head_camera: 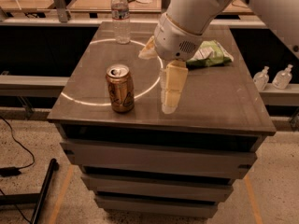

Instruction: Pick orange can

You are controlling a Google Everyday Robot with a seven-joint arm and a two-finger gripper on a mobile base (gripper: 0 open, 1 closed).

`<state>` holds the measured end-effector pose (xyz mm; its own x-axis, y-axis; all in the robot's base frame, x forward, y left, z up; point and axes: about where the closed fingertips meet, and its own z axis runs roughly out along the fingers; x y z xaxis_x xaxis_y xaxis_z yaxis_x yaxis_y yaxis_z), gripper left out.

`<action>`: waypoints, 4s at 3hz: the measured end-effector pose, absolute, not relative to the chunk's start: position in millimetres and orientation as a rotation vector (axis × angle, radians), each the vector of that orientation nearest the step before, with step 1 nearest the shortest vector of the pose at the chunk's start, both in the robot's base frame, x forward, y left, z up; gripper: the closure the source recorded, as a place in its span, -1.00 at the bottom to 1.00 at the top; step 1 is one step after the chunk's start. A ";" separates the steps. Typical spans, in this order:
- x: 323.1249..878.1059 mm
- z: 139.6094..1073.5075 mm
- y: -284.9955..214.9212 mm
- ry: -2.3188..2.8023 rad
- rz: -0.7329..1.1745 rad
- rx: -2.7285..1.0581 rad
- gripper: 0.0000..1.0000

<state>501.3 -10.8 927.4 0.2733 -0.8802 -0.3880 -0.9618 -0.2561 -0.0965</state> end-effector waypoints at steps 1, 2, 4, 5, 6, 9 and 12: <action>502.7 927.1 -10.0 1.683 0.364 -2.226 -1.00; 512.6 925.4 -3.2 1.664 0.363 -2.183 -1.00; 540.0 920.3 16.1 1.652 0.485 -2.094 -1.00; 546.8 918.1 28.0 1.697 0.630 -1.979 -1.00; 546.5 918.9 34.5 1.741 0.701 -1.906 -1.00; 549.8 922.8 68.1 1.580 0.773 -1.879 -0.04; 535.0 949.8 79.8 1.410 0.958 -1.882 1.00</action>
Offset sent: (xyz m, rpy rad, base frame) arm 0.0092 0.0005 -0.0028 0.0453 -0.0378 -0.0428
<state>535.0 79.8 949.8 0.1781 -0.5367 -0.8247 -0.9644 -0.2615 -0.0381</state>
